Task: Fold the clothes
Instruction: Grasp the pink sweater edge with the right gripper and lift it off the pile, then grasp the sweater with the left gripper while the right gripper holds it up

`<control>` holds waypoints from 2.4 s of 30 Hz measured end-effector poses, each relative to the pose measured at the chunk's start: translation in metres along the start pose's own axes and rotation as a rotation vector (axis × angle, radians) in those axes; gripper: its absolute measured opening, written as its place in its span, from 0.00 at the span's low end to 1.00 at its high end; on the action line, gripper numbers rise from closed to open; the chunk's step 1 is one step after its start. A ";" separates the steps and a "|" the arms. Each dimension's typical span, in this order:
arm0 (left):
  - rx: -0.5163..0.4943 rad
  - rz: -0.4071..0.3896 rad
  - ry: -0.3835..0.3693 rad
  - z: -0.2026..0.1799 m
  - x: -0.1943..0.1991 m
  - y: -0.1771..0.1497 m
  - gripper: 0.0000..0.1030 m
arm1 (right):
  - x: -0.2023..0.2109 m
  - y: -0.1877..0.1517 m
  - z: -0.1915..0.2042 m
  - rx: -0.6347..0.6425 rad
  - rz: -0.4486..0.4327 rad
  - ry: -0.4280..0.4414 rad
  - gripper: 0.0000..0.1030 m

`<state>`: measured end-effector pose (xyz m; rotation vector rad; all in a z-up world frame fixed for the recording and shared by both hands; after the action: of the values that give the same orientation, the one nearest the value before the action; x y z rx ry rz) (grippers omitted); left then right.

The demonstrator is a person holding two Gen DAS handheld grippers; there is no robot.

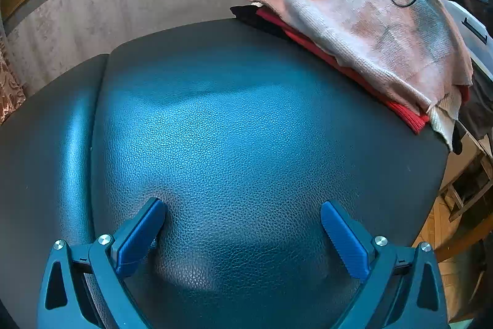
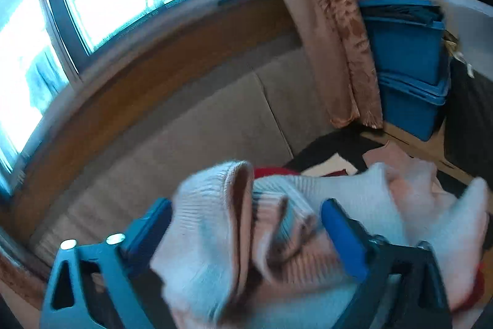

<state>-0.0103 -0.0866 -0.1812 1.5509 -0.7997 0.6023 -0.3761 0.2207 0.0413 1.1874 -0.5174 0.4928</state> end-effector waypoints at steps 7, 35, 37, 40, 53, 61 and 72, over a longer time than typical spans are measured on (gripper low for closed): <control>0.006 0.002 -0.006 0.004 0.005 0.002 0.93 | 0.037 -0.065 0.053 0.299 -0.100 0.006 0.21; 0.074 -0.135 -0.405 -0.046 0.021 0.195 0.74 | 0.148 -0.248 -0.068 0.172 0.057 0.219 0.54; 0.082 -0.118 -0.443 -0.056 0.009 0.201 0.74 | 0.150 -0.239 -0.071 0.163 0.028 0.217 0.54; 0.144 -0.074 -0.484 -0.063 -0.018 0.209 0.74 | 0.156 -0.219 -0.069 0.173 -0.042 0.215 0.54; 0.439 -0.093 -0.704 -0.046 -0.066 0.221 0.74 | 0.109 -0.166 -0.045 0.196 -0.086 0.259 0.21; 0.547 -0.039 -0.761 -0.057 -0.099 0.234 0.29 | 0.067 -0.177 -0.045 0.177 0.016 0.292 0.23; 0.444 -0.106 -0.717 -0.054 -0.055 0.217 0.12 | 0.071 -0.189 -0.035 0.180 0.083 0.358 0.08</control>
<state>-0.2098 -0.0325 -0.0794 2.2538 -1.1528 0.1253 -0.2007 0.2036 -0.0635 1.2175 -0.2175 0.8178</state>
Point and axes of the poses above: each gripper's, at about its wrist camera, not at the fingertips, and x roughly against the way its jaws point, z to its left, y to its top, the point moved 2 cm from there along -x, roughly the way its jaws point, and after that the axes turned 8 degrees about -y, right-handed, at the moved point
